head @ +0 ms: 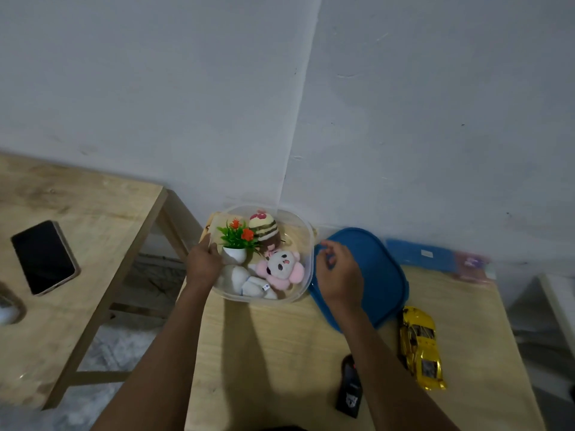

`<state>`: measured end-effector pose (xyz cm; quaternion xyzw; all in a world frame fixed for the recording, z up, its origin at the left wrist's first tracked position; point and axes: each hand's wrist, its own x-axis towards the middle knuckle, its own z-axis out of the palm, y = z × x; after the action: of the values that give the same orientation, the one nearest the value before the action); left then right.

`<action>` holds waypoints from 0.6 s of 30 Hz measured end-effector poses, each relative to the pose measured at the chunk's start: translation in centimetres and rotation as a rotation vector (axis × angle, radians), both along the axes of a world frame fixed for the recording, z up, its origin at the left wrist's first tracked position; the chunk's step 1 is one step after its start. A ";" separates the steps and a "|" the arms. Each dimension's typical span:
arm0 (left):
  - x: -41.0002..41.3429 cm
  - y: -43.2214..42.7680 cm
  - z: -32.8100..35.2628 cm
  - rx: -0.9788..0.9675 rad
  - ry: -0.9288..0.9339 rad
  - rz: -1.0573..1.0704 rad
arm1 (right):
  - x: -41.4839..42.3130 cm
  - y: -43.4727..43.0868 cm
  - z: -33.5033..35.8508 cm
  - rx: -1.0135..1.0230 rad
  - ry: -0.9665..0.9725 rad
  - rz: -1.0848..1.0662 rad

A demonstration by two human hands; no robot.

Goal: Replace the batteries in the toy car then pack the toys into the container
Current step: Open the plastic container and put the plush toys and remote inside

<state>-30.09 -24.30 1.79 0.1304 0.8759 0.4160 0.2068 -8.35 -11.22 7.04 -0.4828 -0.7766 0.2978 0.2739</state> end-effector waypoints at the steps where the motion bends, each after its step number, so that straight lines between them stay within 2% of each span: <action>1: 0.0 0.1 -0.1 -0.011 -0.010 0.000 | 1.3 -0.1 -0.3 0.067 -0.007 -0.030; 5: 0.8 0.1 0.1 0.042 -0.037 0.085 | 5.8 -0.8 -0.4 0.368 -0.086 -0.210; 8: 2.1 -0.1 0.2 0.158 -0.035 0.220 | 8.4 -2.1 -0.2 0.377 -0.031 -0.271; 11: 3.0 -0.2 0.1 0.203 -0.054 0.294 | 10.5 -3.1 -1.2 0.122 -0.075 -0.317; 18: 2.9 0.0 -0.1 0.228 -0.060 0.340 | 14.6 -4.7 -2.7 -0.512 -0.461 -0.274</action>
<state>-27.23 -24.27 1.71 -0.0093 0.8261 0.5448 0.1435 6.22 -15.87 4.32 -0.6898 -0.6463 0.3264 -0.0007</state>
